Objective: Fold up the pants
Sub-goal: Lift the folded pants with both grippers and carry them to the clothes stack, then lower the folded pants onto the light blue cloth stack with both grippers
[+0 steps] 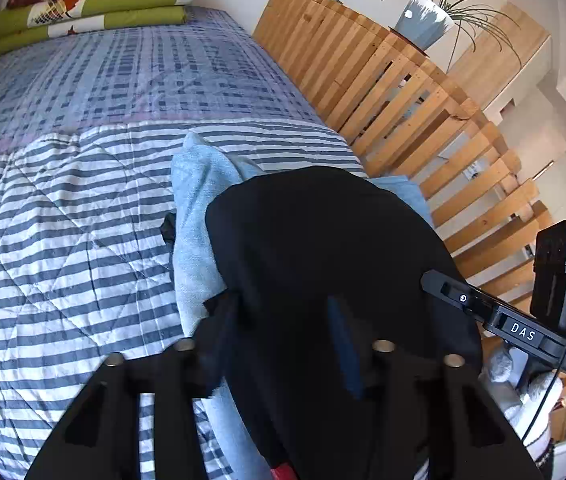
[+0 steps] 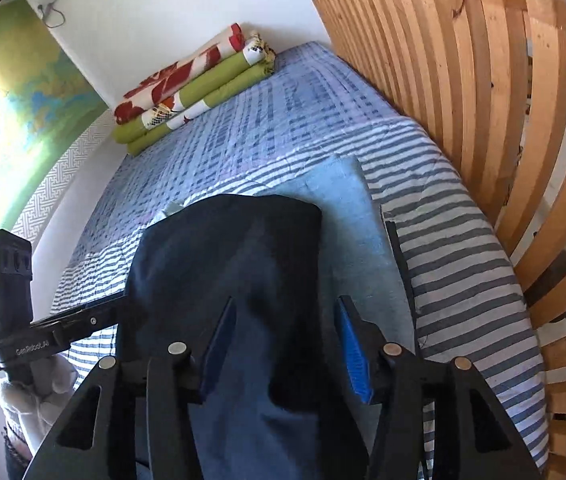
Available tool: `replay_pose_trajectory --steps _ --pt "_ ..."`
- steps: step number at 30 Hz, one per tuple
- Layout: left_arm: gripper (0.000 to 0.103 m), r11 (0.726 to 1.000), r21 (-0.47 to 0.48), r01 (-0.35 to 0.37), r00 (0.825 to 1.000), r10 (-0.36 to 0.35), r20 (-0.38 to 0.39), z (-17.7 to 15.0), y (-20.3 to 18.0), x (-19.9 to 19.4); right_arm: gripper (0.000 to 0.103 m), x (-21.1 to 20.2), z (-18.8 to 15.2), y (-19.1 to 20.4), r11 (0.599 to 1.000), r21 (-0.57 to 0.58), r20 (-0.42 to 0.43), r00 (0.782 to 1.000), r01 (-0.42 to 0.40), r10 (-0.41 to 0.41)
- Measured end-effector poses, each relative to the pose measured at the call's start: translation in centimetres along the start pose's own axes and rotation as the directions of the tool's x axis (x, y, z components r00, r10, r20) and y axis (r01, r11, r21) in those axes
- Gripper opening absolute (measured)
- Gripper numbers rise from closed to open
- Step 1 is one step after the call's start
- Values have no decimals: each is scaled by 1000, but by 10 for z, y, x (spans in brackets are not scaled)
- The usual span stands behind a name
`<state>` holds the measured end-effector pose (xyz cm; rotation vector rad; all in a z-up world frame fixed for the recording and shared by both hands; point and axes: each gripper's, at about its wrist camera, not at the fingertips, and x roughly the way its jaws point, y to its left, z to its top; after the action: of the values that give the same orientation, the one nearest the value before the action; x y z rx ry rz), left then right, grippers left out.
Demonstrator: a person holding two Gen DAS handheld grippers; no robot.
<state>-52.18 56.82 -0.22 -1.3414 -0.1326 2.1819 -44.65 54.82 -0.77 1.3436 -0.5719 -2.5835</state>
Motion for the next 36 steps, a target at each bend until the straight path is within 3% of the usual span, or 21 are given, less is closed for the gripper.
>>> replay_pose_trajectory --steps 3,7,9,11,12,13,15,18,22,25,27,29,30,32,36 --pt "10 998 64 20 997 -26 79 -4 -12 -15 16 12 -6 5 1000 -2 9 1000 -23 23" --pt "15 985 173 26 959 -74 275 -12 -31 -54 8 -23 -28 34 987 -159 192 981 30 2" --pt "29 989 146 -26 979 -4 203 -6 -26 -35 8 -37 -33 28 990 -143 258 966 13 25" --pt "43 997 78 -24 996 17 89 -5 -11 -14 13 -23 -31 19 991 -122 191 981 52 -28" --pt "43 998 50 -35 996 30 85 -8 -5 -11 21 -11 -29 16 987 -129 133 988 99 -81" --pt "43 997 51 -60 993 54 105 -12 -3 -13 36 -1 -26 12 983 -128 75 989 133 -124" --pt "43 992 66 -104 984 93 154 -17 -3 -24 42 -6 -21 4 987 -76 72 988 142 -137" --pt "43 990 97 -107 970 83 228 -18 -16 -38 46 -41 -23 -7 999 -10 164 986 44 -41" --pt "43 980 190 -53 979 14 201 -14 -47 -24 46 -77 -26 -21 999 43 293 956 3 -15" --pt "43 971 216 -97 991 73 115 -23 -57 12 45 -68 -21 -16 998 24 247 968 -57 50" --pt "42 964 224 -141 990 134 49 -32 -50 42 45 -46 -32 -14 998 6 169 984 -61 59" --pt "42 955 254 -156 988 149 51 -43 -48 53 45 -15 -50 -20 995 -26 32 995 96 -95" --pt "42 954 251 -161 987 150 65 -46 -48 51 45 -10 -59 -24 993 -42 16 994 111 -111" --pt "43 956 247 -159 987 147 67 -48 -46 49 45 -22 -63 -30 998 -10 51 997 58 -57" --pt "43 955 251 -161 987 151 60 -47 -43 44 45 -46 -32 -32 998 49 144 989 -39 32"
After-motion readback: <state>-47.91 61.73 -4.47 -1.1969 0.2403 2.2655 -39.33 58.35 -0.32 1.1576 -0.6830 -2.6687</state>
